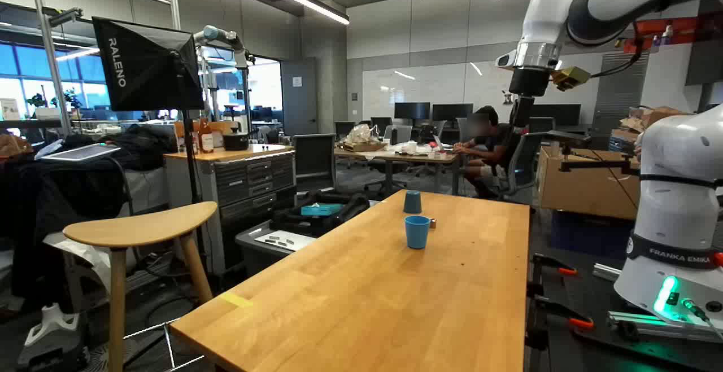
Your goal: Put the silver thing in the light blue cup
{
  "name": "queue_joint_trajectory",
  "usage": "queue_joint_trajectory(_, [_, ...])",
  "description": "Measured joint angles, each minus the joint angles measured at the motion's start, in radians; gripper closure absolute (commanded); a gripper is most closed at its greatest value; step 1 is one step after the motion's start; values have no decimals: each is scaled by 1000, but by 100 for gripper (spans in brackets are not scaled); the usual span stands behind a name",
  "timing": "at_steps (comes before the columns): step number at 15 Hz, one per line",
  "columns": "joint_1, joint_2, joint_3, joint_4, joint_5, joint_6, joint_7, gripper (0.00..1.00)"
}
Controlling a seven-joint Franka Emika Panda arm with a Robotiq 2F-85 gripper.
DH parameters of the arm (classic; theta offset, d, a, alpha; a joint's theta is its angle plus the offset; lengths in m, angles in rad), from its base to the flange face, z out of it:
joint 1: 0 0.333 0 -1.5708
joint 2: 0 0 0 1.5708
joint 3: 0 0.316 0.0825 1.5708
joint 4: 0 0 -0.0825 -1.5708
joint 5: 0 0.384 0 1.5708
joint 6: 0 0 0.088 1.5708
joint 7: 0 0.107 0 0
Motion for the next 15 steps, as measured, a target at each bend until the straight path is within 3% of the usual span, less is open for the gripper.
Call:
queue_joint_trajectory(9, [0,7,24,2,-13,33,15,0])
queue_joint_trajectory(12, [-29,98,96,-14,-111,218,121,0])
queue_joint_trajectory(15, [-151,275,124,-19,-256,418,236,0])
